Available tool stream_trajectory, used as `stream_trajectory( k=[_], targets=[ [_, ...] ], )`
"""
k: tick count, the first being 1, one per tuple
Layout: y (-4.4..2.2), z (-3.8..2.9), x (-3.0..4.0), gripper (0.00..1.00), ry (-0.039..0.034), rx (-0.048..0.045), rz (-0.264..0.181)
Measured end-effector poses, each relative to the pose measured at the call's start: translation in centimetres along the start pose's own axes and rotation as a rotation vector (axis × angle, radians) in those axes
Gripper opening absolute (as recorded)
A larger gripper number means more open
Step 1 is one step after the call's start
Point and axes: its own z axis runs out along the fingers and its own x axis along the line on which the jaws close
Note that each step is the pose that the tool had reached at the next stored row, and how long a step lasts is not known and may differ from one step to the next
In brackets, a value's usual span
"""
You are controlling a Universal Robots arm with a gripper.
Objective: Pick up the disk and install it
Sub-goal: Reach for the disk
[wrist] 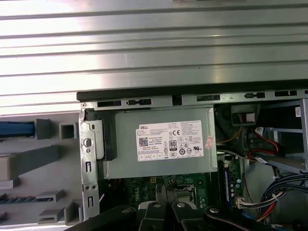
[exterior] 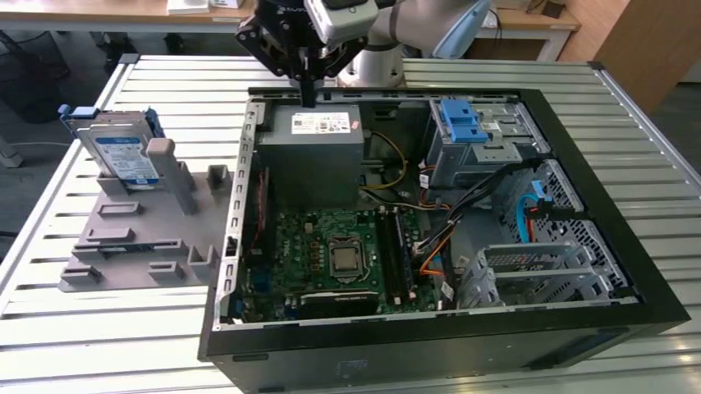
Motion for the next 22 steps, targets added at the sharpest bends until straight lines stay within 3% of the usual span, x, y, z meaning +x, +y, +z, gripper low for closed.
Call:
stream_trajectory(
  k=[22],
  targets=[
    [-0.09,0.08,1.36,0.11,0.0007,0.0001,0.000]
  ],
)
